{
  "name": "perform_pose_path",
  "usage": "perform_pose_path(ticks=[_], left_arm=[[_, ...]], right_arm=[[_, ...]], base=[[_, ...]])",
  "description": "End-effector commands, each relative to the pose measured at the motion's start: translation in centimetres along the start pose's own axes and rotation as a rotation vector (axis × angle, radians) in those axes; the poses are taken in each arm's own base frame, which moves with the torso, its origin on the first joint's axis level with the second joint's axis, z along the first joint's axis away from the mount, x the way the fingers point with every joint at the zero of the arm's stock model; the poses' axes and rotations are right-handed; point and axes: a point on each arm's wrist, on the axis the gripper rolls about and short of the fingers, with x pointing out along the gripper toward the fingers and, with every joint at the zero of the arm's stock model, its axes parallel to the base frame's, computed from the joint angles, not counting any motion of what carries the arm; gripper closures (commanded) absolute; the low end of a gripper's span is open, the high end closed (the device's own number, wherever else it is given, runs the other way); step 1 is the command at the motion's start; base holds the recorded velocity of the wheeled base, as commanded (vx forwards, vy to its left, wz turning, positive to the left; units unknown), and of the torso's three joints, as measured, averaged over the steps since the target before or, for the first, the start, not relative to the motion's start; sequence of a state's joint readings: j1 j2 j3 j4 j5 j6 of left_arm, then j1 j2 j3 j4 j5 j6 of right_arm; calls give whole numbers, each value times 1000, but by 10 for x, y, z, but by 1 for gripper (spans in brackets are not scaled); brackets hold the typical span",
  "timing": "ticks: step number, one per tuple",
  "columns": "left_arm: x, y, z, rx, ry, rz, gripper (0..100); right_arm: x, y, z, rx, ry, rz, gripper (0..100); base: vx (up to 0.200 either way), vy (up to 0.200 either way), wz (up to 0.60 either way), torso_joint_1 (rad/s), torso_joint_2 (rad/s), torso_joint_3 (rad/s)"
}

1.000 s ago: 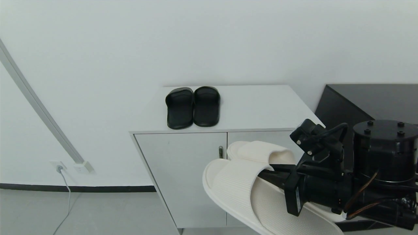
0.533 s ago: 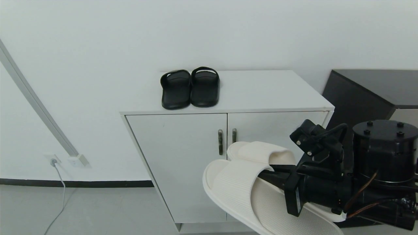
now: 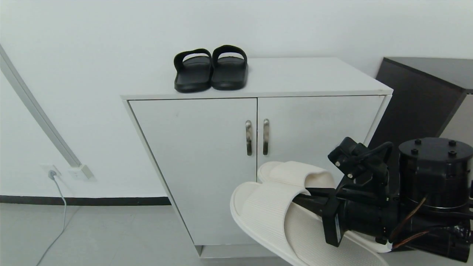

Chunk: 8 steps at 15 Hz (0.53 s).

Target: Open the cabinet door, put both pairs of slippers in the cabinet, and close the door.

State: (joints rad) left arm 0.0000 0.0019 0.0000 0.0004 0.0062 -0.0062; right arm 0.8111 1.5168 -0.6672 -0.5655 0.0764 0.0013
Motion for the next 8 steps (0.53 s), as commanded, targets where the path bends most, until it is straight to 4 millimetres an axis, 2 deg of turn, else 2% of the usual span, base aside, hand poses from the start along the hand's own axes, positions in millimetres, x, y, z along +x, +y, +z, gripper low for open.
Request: perform_pose_path(ticks=[1,8], left_arm=[[0,0,0,-3,1,0,0],[0,0,0,-1,1,2,0]], right_arm=[[0,0,-2,-10,7,1,100],[-2,0,-7,-11,21,1,100]], base=[[0,0,0,-119,461,320],[0,0,0,-78,455,365]])
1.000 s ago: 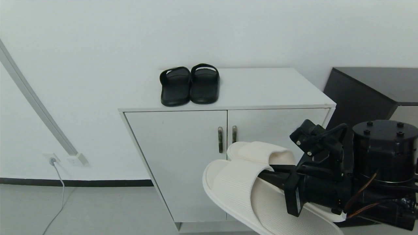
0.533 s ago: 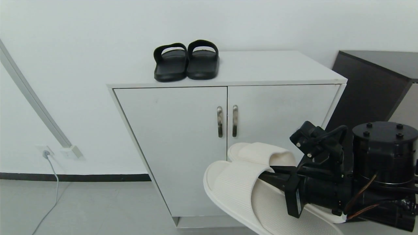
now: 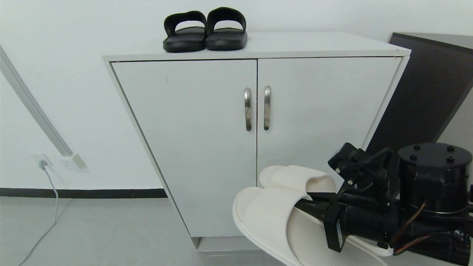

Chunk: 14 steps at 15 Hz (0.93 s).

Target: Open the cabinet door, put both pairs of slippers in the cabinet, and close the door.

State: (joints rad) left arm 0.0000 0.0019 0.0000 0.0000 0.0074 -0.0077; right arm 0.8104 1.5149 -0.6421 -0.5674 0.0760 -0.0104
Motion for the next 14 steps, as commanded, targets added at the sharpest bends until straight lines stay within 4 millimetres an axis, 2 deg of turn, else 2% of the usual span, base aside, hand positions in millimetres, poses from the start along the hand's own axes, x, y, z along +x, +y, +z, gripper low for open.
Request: perform_pose_path(ticks=[1,4,14], left_arm=[[0,0,0,0,1,0,0],[0,0,0,0,1,0,0],[0,0,5,19,-43,6,0]], right_arm=[[0,0,0,-1,1,2,100],[1,0,-1,0,3,2,100],[-3,1,-12,-10,37,5,100]], base=[[0,0,0,-27,427,413],[0,0,0,-4,176,173],[0,0,0,0,6,4]])
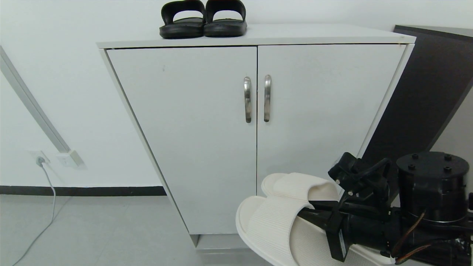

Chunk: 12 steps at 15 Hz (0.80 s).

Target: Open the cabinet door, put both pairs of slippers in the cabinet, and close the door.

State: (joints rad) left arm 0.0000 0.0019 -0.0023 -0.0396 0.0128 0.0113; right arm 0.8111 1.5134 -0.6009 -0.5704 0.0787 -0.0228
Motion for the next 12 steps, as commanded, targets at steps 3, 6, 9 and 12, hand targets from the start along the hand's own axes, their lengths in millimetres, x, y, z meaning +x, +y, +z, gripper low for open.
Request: perform_pose_path(ticks=[3,6,9,12], left_arm=[[3,0,45,-76,-26,-9,0],[20,-1,65,-77,38,-96,0],[50,-4,83,-82,119,-197,0],[92,-8,101,-86,127,-310,0]], right_arm=[[1,0,-1,0,6,2,100],[0,0,-1,0,3,5,100],[-1,0,1,-1,-22,2,100],[0,0,0,2,-29,-1,100]], base=[[0,0,0,0,0,0],[0,0,0,0,0,0],[0,0,0,0,0,0],[0,0,0,0,0,0]])
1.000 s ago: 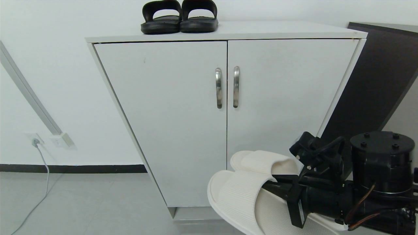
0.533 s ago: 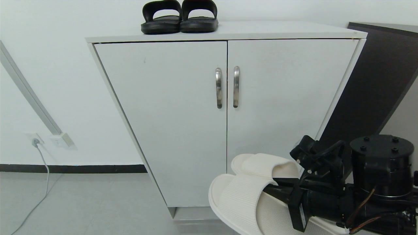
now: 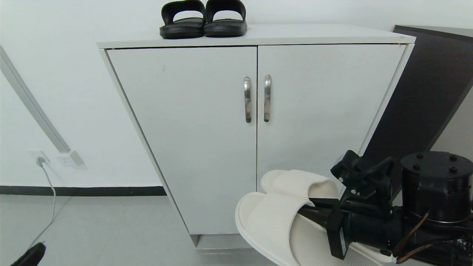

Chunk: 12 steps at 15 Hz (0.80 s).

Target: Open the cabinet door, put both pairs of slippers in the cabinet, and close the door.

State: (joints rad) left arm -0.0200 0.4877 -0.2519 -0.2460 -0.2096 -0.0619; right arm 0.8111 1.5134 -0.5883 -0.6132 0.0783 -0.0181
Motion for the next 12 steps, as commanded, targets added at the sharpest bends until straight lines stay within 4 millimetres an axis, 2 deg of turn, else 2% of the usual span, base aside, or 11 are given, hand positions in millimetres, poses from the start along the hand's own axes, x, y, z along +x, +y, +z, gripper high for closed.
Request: perform_pose_path(ticks=[1,4,6,9,12], left_arm=[[54,6,12,-24,100,-157,0],[87,-1,16,-30,126,-287,0],[104,-11,32,-19,94,-371,0],[140,-33,56,-38,88,-489,0],[169,-65,67,-90,115,-623,0]], right_arm=[[1,0,-1,0,4,0,100],[1,0,-2,2,7,1,100],[1,0,-5,-1,18,7,100],[1,0,-5,0,19,27,100],[4,1,-8,2,32,46,100]], base=[[0,0,0,0,0,0],[0,0,0,0,0,0],[0,0,0,0,0,0],[0,0,0,0,0,0],[0,0,0,0,0,0]])
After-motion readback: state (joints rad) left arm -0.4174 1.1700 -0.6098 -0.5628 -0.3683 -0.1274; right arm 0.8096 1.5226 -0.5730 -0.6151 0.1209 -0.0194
